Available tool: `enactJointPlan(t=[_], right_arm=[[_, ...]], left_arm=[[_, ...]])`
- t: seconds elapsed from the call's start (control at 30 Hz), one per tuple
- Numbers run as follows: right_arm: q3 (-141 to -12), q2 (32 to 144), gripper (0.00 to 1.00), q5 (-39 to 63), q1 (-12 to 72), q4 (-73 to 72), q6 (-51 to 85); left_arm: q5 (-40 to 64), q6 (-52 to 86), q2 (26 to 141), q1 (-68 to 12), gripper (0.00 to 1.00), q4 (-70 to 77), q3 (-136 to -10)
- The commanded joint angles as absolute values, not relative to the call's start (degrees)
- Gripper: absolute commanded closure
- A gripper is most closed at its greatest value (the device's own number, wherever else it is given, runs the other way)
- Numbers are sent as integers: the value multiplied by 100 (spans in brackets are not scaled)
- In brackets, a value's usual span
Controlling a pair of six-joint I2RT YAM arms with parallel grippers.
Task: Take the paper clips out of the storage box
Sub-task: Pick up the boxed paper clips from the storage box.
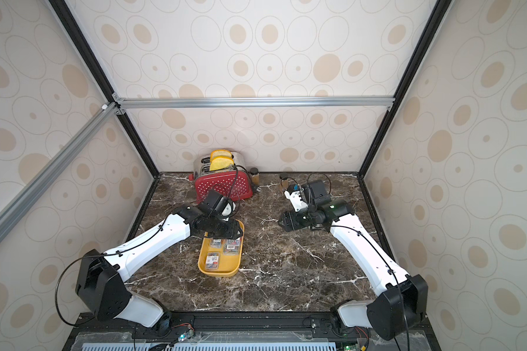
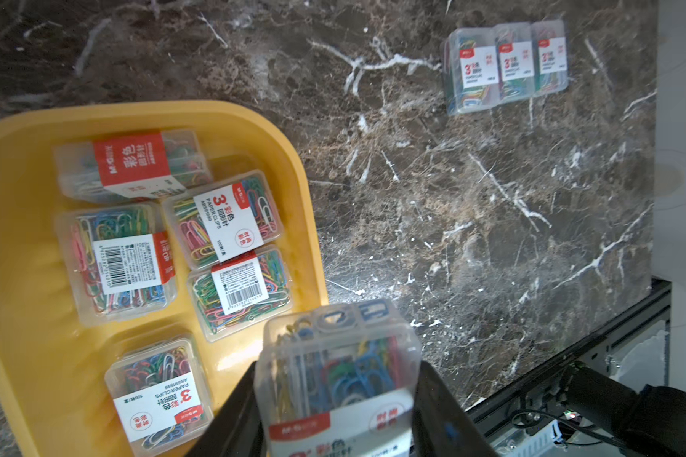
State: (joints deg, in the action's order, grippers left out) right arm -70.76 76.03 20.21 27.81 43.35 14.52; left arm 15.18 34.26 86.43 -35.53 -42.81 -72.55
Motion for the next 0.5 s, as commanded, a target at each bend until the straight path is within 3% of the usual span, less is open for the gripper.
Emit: enactJointPlan(t=[0.0, 0.47], right_arm=[[-6714, 7399, 28, 2795, 2839, 3789, 1712], [-5910, 7442, 30, 4218, 3051, 2287, 2337]], left_arm=[[1766, 3764, 8626, -3560, 67, -4117, -7585], [2300, 4251, 8989, -3575, 69, -3268, -7904]])
